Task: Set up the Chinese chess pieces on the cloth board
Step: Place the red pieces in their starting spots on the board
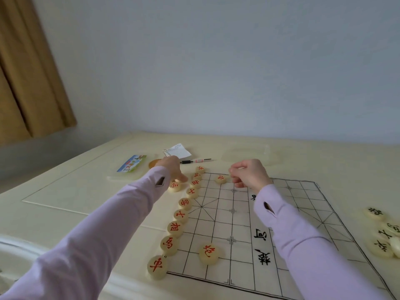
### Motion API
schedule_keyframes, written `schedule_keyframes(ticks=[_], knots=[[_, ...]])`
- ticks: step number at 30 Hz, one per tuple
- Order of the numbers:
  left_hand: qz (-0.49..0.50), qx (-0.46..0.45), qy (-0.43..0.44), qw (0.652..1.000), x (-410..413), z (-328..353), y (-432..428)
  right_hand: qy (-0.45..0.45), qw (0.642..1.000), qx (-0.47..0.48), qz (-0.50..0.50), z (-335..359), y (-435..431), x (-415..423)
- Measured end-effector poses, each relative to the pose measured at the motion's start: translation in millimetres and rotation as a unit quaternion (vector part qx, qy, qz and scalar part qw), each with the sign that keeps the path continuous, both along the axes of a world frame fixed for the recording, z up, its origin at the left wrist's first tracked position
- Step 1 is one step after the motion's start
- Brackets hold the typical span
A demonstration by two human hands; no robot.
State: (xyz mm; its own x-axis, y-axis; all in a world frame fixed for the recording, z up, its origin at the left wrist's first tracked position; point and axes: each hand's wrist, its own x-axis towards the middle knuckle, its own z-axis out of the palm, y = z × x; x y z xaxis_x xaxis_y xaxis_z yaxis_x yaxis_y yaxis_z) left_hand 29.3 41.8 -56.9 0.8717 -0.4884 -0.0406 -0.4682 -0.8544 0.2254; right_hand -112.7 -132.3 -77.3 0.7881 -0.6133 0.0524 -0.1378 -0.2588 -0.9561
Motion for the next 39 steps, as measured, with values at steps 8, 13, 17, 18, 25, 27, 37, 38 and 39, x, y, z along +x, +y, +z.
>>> schedule_keyframes(ticks=[8, 13, 17, 18, 25, 27, 37, 38, 39], knots=[[-0.015, -0.041, -0.021, 0.999, -6.0, -2.1, 3.2, -0.06, 0.998, -0.023, 0.009, 4.6, 9.0, -4.9], [-0.025, -0.191, -0.081, 0.978, -12.6, 13.3, 1.8, -0.082, 0.996, -0.009, 0.036, 6.6, 11.9, -5.4], [-0.124, -0.3, 0.03, 0.945, -33.6, 27.3, -4.9, -0.121, 0.988, 0.055, 0.08, 13.5, 19.3, -9.2], [-0.144, -0.313, 0.067, 0.936, -38.2, 26.7, -7.3, -0.131, 0.985, 0.066, 0.096, 15.1, 21.2, -9.8], [-0.208, -0.38, 0.159, 0.887, -53.3, 15.5, -16.5, -0.12, 0.988, 0.047, 0.084, 17.8, 19.7, -11.3], [-0.192, -0.425, 0.145, 0.873, -43.4, 10.3, -12.9, -0.091, 0.993, 0.035, 0.063, 16.9, 11.5, -13.4], [-0.132, -0.476, 0.035, 0.869, -10.9, -7.0, 3.8, 0.086, 0.996, 0.021, 0.024, 3.1, -7.6, -7.9], [-0.128, -0.479, 0.033, 0.868, -10.4, -6.0, 4.4, 0.093, 0.995, 0.022, 0.02, 1.7, -7.8, -6.5], [-0.124, -0.482, 0.034, 0.867, -10.2, -5.8, 5.1, 0.101, 0.995, 0.021, 0.016, -0.1, -7.8, -5.1]])
